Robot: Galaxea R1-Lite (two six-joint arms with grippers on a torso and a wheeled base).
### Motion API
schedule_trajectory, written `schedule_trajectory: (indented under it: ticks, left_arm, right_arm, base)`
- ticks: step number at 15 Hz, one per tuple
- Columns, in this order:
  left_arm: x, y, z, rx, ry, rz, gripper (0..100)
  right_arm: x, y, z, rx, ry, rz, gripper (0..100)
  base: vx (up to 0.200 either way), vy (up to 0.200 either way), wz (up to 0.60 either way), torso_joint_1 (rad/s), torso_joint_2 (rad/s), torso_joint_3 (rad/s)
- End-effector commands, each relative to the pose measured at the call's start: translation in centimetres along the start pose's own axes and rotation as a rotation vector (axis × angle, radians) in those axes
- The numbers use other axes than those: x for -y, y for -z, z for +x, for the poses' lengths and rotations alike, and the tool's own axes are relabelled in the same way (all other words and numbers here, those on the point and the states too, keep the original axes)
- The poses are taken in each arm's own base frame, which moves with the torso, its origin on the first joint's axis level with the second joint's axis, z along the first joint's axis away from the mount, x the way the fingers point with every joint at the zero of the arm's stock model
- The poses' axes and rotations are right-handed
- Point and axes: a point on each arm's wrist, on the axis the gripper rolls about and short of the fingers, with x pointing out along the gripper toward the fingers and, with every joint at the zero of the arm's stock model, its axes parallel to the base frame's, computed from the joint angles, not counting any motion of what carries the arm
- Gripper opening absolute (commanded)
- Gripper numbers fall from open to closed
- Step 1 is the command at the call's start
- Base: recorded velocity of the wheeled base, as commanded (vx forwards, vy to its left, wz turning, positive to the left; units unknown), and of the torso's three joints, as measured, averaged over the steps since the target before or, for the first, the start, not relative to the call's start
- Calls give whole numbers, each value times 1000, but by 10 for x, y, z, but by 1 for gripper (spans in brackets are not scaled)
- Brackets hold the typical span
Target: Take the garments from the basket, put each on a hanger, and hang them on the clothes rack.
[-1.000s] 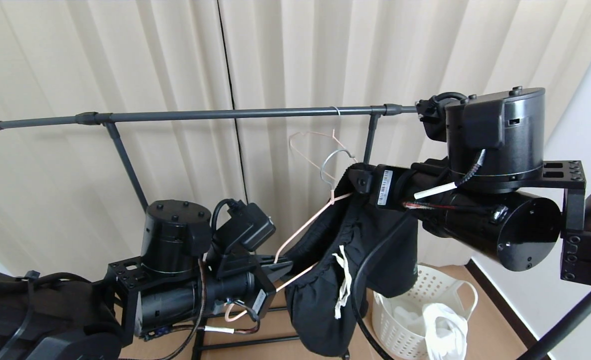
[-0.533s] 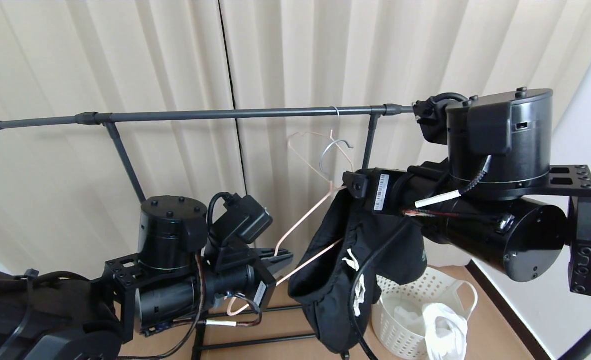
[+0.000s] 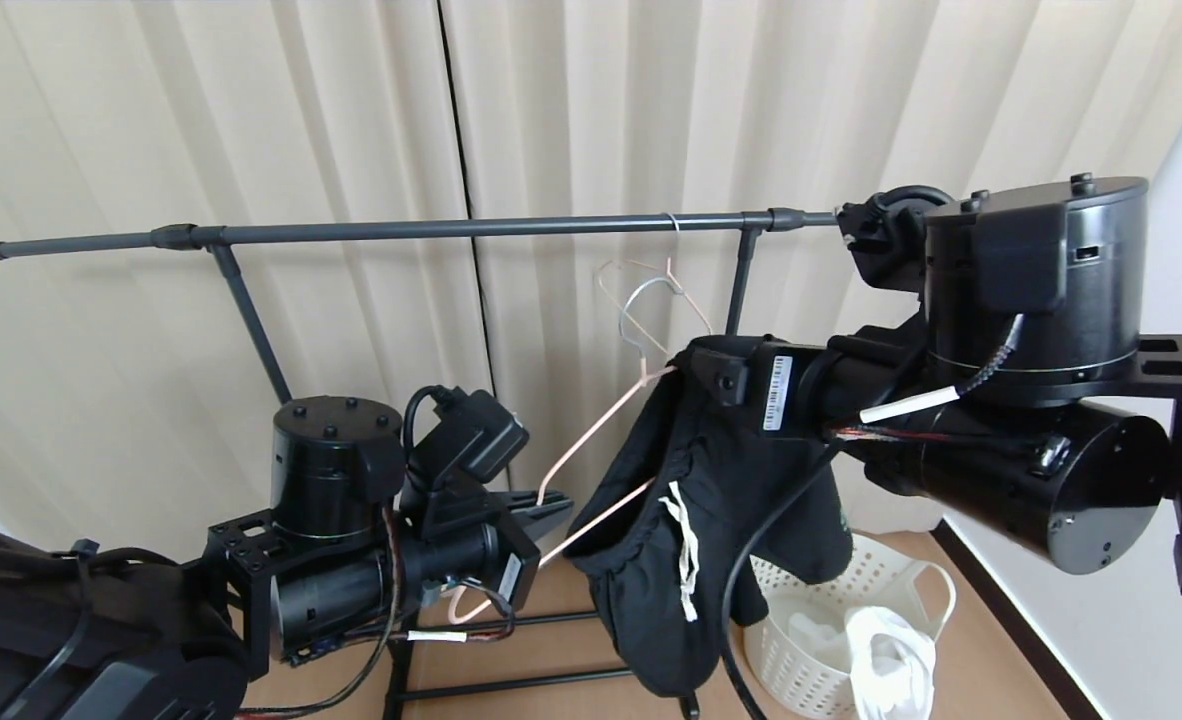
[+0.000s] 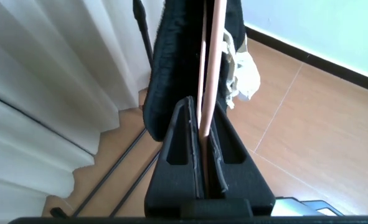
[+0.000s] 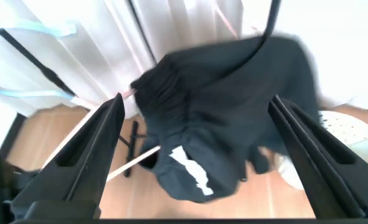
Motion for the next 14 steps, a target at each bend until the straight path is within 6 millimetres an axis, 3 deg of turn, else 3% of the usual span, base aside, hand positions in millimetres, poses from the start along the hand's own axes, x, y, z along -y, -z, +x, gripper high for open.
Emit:
schedule_trajectory:
  ticks: [1, 3, 4, 5, 8, 10, 11, 14]
  left_arm:
    - [-4, 7, -2, -16, -12, -7, 0]
    - [-6, 9, -3, 1, -17, -6, 0]
    - [-7, 9, -4, 2, -14, -7, 0]
    - [-9, 13, -7, 3, 34, -7, 0]
    - [-11, 13, -7, 6, 49, 11, 0]
    - [-11, 14, -7, 6, 53, 18, 0]
    - [-12, 15, -8, 18, 112, 52, 0]
    - [-10, 19, -10, 14, 139, 116, 0]
  right_arm:
    - [13, -7, -12, 12, -15, -16, 100]
    - [44, -13, -26, -10, -99, -95, 100]
    - [48, -13, -27, -13, -110, -105, 100]
    - [72, -22, -33, -14, -212, -233, 100]
    - [114, -32, -17, -26, -335, -468, 100]
    - [122, -31, -10, -44, -361, -519, 100]
    - [141, -32, 4, -84, -448, -675, 100]
    - [155, -40, 28, -200, -593, -894, 100]
  base:
    - [0, 0, 0, 0, 0, 0]
    - [0, 0, 0, 0, 0, 0]
    - [0, 0, 0, 0, 0, 0]
    - [0, 0, 0, 0, 0, 0]
    - [0, 0, 0, 0, 0, 0]
    - [0, 0, 0, 0, 0, 0]
    - [0, 0, 0, 0, 0, 0]
    - [0, 0, 0, 0, 0, 0]
